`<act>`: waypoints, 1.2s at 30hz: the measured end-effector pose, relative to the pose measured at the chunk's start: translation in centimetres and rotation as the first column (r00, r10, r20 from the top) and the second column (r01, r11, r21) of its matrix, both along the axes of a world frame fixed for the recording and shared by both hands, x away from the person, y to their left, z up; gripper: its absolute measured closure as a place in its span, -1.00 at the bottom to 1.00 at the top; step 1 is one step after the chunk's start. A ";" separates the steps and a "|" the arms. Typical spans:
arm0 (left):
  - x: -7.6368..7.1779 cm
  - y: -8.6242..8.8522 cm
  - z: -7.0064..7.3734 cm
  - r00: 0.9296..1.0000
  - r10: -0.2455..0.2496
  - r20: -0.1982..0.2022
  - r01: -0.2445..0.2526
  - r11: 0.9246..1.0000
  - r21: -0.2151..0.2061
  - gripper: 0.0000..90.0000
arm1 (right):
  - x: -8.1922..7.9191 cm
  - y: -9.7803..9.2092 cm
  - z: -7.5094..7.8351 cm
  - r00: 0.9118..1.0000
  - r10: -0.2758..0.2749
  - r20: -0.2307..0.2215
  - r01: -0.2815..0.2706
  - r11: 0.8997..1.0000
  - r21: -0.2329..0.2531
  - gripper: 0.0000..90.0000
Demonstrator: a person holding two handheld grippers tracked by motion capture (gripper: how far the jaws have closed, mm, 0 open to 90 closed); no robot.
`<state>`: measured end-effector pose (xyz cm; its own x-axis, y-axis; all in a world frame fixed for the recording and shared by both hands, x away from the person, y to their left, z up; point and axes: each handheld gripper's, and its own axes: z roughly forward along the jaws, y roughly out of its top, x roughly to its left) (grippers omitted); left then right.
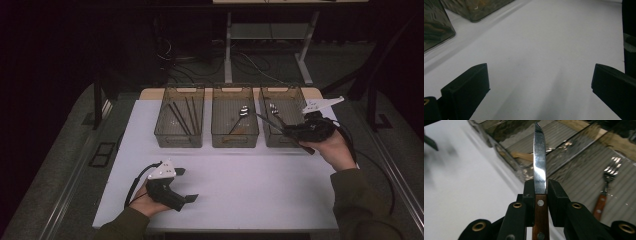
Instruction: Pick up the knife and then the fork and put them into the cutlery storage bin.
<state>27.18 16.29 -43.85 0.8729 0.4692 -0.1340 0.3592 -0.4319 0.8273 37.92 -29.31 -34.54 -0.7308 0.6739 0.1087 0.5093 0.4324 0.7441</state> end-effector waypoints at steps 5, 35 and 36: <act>0.2 0.2 0.1 1.000 0.007 0.012 -0.007 1.000 -0.011 -0.98 | 1.1 -0.7 0.7 0.999 -0.041 0.011 0.041 0.999 -0.007 0.71; 0.2 0.3 0.1 1.000 -0.004 0.029 0.004 1.000 -0.024 -0.98 | 9.6 -2.5 -1.9 0.928 -0.372 -0.036 0.364 0.922 -0.130 0.71; 0.2 0.3 0.1 1.000 -0.004 0.028 0.005 1.000 -0.024 -0.98 | 9.8 -2.5 -2.2 0.925 -0.378 -0.044 0.370 0.920 -0.130 0.71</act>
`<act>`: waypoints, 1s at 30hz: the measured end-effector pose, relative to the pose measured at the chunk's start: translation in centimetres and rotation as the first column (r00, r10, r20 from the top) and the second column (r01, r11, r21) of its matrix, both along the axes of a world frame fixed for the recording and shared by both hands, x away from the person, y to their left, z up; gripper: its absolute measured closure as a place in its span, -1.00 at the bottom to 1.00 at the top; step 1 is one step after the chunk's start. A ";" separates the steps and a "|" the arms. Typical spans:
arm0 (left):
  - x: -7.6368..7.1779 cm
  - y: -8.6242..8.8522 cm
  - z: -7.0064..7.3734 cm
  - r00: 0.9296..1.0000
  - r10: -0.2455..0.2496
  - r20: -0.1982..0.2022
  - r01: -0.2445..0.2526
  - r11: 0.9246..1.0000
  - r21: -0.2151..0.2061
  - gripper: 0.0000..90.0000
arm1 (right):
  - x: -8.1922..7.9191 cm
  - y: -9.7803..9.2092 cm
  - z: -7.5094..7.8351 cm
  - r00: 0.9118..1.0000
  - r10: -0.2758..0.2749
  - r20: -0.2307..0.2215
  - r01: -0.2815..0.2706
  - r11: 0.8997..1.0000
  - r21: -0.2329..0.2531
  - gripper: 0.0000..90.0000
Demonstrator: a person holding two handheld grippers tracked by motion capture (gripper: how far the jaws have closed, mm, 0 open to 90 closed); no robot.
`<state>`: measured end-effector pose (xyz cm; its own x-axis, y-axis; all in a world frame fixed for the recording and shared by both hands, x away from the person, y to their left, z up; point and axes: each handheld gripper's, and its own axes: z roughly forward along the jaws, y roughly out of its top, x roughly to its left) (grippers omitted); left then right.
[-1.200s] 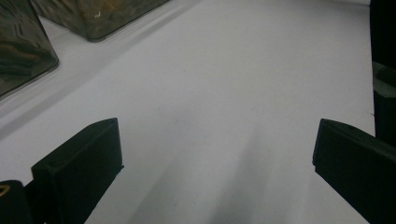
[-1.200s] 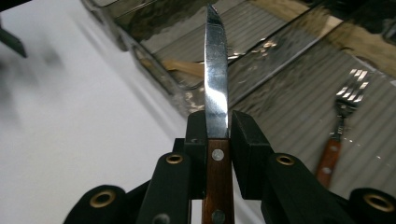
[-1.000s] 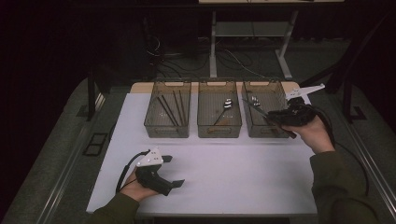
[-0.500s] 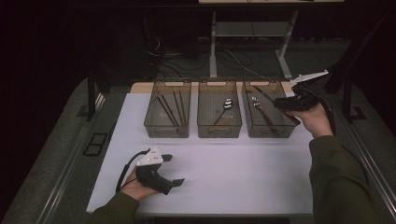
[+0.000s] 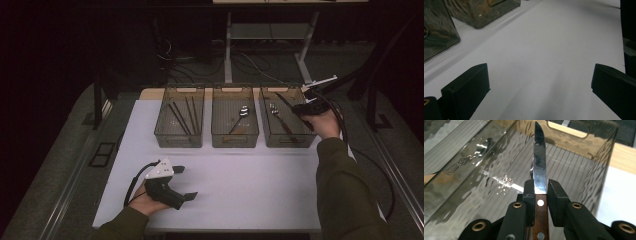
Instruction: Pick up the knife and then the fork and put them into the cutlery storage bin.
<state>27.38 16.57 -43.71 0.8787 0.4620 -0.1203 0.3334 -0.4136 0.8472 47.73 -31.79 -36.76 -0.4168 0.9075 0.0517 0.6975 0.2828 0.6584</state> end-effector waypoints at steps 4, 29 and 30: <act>0.0 0.0 0.0 1.000 0.001 -0.004 -0.001 1.000 -0.002 -0.98 | 0.6 0.4 -1.2 1.000 -0.006 -0.021 0.005 1.000 -0.020 0.71; 0.1 -0.2 -0.2 1.000 0.005 -0.017 -0.004 1.000 0.005 -0.98 | -3.3 0.0 0.4 0.995 0.069 0.078 -0.079 0.987 0.140 -0.37; 0.1 -0.2 -0.2 1.000 0.004 -0.017 -0.004 1.000 0.010 -0.98 | -3.7 0.0 0.5 0.993 0.076 0.086 -0.088 0.986 0.145 -0.40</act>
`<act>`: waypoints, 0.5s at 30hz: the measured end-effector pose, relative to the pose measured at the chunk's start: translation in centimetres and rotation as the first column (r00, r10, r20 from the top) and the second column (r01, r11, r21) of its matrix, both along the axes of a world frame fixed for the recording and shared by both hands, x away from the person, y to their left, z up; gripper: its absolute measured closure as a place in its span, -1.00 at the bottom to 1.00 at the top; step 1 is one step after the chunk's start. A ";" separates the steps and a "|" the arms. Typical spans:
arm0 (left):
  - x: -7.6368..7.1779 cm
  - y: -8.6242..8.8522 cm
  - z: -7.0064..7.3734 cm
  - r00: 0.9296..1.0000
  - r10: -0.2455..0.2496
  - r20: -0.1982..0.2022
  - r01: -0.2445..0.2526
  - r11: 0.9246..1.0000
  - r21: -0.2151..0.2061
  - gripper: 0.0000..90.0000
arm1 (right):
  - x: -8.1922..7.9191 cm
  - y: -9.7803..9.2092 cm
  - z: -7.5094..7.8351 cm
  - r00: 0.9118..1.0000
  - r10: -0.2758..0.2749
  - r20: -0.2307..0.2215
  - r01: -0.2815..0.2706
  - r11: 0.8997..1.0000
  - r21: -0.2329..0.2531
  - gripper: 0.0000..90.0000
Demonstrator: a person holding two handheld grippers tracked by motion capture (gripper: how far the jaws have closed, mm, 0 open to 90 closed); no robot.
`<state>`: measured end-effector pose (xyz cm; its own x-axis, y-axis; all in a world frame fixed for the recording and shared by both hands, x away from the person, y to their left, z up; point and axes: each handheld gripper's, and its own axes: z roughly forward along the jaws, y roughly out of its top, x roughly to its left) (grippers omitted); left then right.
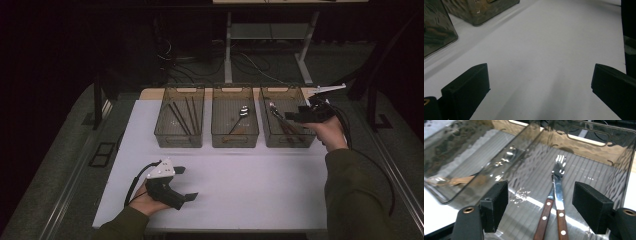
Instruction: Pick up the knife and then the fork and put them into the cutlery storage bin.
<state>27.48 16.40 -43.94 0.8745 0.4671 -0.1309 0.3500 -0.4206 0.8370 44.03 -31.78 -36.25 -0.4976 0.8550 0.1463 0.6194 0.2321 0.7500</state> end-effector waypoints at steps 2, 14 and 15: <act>0.0 0.0 0.0 1.000 0.001 -0.004 -0.001 1.000 0.000 -0.98 | -0.8 0.2 0.0 1.000 0.019 0.018 -0.019 1.000 0.009 -0.42; 0.0 0.1 0.2 1.000 0.009 -0.009 -0.009 1.000 0.000 -0.98 | -5.8 2.3 -0.2 0.991 0.095 0.090 -0.094 0.995 -0.011 -0.58; 0.0 0.2 0.1 1.000 0.007 -0.009 -0.007 1.000 0.002 -0.98 | -6.1 2.4 -0.2 0.991 0.098 0.094 -0.097 0.995 -0.008 -0.58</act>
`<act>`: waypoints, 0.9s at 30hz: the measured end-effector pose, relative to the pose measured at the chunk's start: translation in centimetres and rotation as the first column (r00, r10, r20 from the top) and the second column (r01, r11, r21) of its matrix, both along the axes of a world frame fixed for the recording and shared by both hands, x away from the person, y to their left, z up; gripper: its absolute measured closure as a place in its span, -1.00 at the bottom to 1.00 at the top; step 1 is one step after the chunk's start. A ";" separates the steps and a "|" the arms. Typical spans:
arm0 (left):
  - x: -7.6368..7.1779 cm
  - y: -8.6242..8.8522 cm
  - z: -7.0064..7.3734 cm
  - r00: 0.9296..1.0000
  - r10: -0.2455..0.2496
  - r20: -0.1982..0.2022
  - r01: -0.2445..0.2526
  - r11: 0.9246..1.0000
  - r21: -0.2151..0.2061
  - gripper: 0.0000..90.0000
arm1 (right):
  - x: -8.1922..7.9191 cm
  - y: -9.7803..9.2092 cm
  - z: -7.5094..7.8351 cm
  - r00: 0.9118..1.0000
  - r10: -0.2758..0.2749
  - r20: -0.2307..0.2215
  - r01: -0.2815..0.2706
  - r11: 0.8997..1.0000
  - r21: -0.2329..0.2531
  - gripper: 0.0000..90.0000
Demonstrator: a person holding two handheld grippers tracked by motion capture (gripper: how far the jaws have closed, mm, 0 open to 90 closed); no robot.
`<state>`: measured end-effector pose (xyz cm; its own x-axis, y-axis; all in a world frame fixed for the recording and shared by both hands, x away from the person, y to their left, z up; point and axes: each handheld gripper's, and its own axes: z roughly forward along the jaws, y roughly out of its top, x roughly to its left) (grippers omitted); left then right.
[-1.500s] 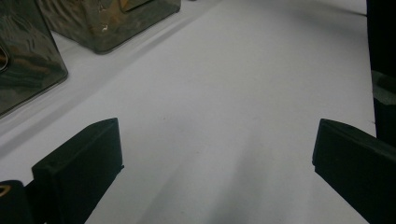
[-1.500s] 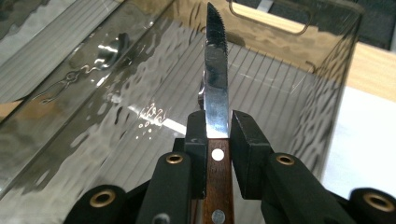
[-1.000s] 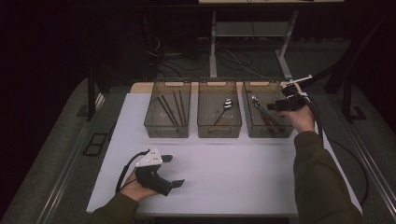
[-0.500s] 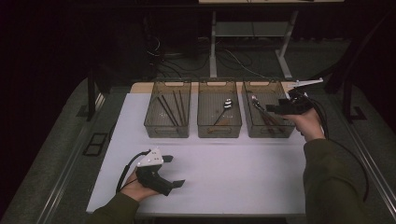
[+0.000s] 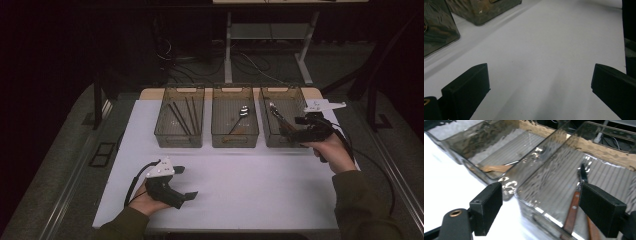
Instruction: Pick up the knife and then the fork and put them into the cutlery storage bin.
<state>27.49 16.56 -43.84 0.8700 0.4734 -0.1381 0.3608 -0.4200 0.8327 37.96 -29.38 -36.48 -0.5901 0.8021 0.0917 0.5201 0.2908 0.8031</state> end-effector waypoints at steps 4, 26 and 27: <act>-0.1 0.2 0.0 1.000 0.003 -0.002 -0.003 1.000 -0.003 -0.98 | -1.3 0.3 -0.4 1.000 0.005 0.024 -0.005 1.000 0.027 -0.60; -0.3 0.3 0.1 1.000 0.011 0.001 -0.011 1.000 -0.009 -0.98 | -9.4 2.1 -5.7 0.992 0.125 0.028 -0.126 0.991 0.047 -0.65; -0.3 0.3 0.1 1.000 0.011 0.002 -0.011 1.000 -0.010 -0.98 | -9.7 2.1 -5.9 0.991 0.132 0.025 -0.133 0.990 0.039 -0.65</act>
